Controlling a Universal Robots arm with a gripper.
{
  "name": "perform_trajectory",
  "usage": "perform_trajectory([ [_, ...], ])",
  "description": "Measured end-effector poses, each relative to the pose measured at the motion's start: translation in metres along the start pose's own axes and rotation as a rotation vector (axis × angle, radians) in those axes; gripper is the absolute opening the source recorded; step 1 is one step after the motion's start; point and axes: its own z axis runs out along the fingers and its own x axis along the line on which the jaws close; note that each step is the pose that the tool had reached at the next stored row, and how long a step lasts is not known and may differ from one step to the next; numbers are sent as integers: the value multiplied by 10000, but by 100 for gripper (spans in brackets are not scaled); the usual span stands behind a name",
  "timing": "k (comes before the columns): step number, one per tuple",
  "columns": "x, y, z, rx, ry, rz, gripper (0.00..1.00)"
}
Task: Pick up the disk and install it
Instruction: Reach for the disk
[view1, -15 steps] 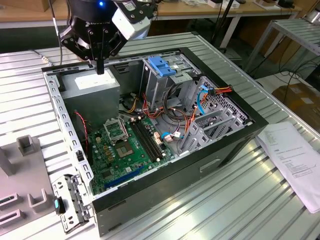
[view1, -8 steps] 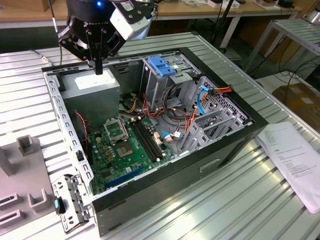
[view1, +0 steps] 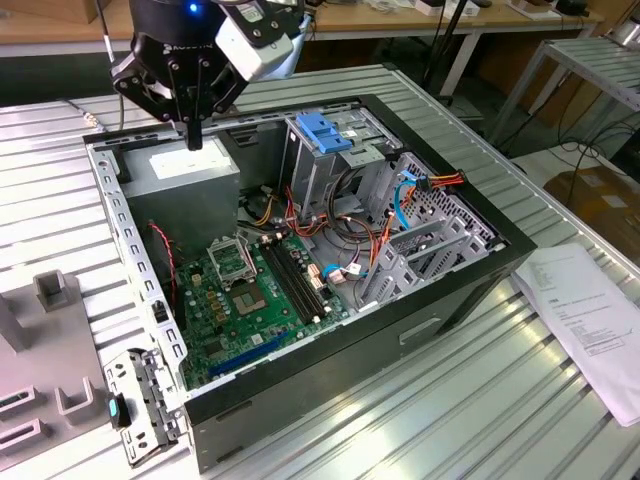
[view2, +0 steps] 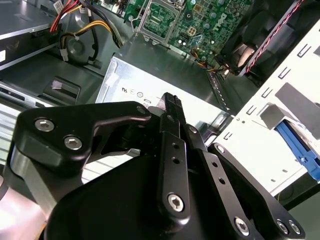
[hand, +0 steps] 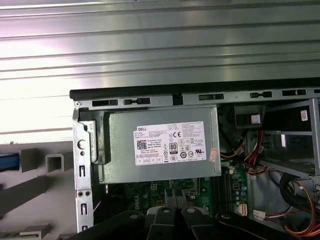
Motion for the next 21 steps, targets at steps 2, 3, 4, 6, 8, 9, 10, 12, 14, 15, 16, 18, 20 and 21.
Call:
perform_trajectory([
  [2, 10, -1, 0, 0, 0, 1, 11],
  [3, 13, -1, 0, 0, 0, 0, 11],
  [4, 20, -2, 0, 0, 0, 0, 11],
  [6, 37, -3, -1, 1, 0, 0, 11],
  [8, 53, -4, -1, 0, 0, 0, 11],
  [9, 60, -4, -1, 0, 0, 1, 11],
  [10, 67, -5, -1, 0, 0, 1, 11],
  [12, 80, -6, -2, 0, 0, 0, 11],
  [14, 93, -7, -2, 0, 0, 1, 11],
  [15, 101, -7, -2, 0, 0, 0, 11],
  [16, 111, -8, -2, 0, 0, 0, 11],
  [18, 126, -9, -2, 0, 0, 1, 11],
  [20, 138, -10, -3, 0, 0, 0, 11],
  [21, 143, -11, -2, 0, 0, 0, 11],
])
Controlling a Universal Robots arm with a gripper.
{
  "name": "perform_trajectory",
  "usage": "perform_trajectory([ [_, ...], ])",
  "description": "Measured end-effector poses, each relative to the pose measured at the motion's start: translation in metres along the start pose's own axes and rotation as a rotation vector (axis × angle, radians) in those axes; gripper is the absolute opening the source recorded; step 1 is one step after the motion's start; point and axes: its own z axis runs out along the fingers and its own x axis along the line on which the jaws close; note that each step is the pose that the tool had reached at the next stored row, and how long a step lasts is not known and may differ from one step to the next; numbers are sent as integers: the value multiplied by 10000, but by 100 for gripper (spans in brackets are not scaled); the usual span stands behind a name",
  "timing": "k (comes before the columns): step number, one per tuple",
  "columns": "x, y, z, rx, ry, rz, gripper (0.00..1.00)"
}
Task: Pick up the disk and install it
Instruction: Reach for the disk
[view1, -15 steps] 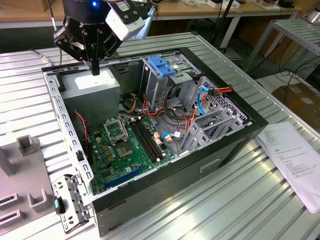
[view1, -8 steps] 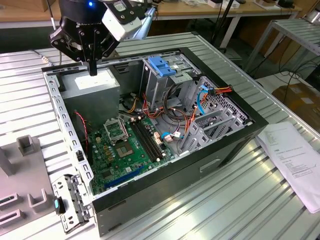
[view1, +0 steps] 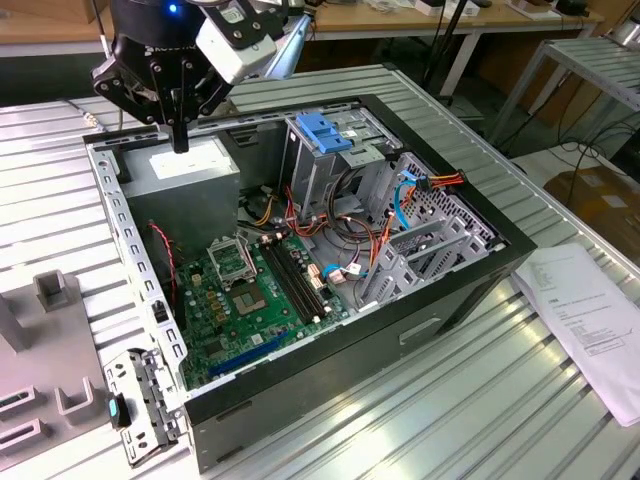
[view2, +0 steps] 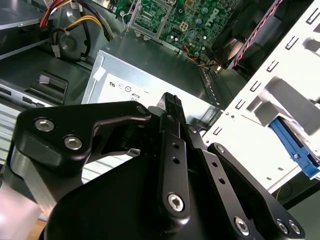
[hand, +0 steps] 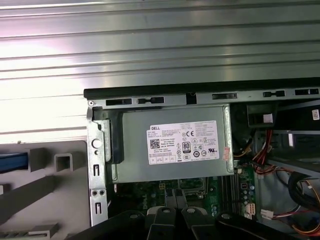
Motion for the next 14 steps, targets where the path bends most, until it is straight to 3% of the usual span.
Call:
perform_trajectory([
  [14, 92, -7, -1, 0, 0, 0, 11],
])
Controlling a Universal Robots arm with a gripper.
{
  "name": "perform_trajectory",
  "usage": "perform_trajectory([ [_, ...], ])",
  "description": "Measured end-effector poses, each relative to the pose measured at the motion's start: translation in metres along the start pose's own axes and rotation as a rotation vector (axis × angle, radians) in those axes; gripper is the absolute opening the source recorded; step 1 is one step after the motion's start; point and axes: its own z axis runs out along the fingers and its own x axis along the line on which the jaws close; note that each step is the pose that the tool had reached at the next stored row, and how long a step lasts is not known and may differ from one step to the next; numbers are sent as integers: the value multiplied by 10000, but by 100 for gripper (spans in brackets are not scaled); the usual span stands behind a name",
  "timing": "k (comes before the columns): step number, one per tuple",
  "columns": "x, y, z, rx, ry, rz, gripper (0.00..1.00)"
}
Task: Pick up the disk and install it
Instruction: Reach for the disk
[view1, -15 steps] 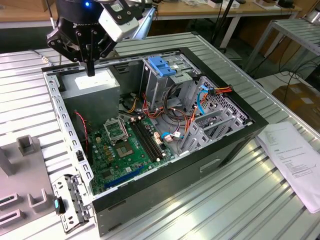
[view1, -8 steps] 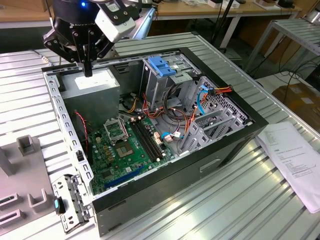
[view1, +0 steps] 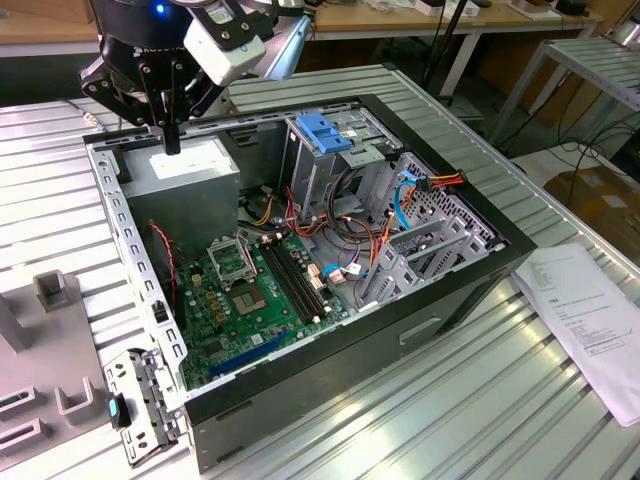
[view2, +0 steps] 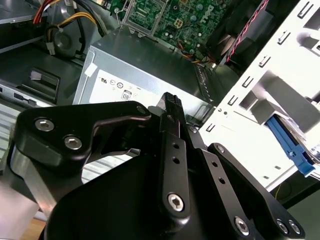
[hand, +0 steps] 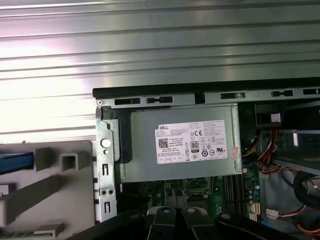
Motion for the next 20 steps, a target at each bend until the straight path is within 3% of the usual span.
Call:
perform_trajectory([
  [20, 117, -9, -1, 0, 0, 0, 11],
])
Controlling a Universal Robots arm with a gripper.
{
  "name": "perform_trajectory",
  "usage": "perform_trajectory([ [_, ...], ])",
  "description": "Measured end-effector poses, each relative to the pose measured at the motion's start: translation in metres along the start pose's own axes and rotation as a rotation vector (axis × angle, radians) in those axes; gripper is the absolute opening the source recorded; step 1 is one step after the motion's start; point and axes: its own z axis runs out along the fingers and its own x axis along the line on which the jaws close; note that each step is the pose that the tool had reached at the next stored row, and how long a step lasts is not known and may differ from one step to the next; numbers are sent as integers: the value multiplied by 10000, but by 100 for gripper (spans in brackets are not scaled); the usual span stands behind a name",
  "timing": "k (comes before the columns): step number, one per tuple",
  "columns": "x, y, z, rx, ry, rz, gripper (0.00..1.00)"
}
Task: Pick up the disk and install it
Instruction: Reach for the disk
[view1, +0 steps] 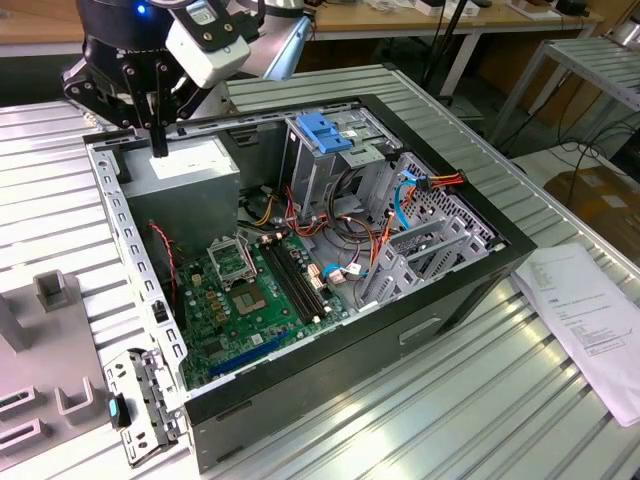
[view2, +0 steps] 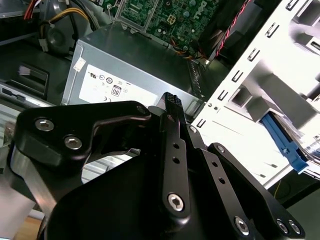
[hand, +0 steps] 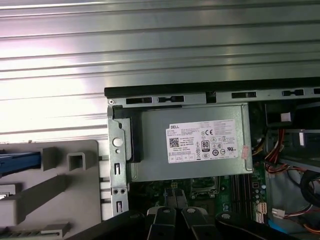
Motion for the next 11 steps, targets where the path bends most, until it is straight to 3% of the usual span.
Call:
perform_trajectory([
  [11, 72, -5, -1, 0, 0, 1, 11],
])
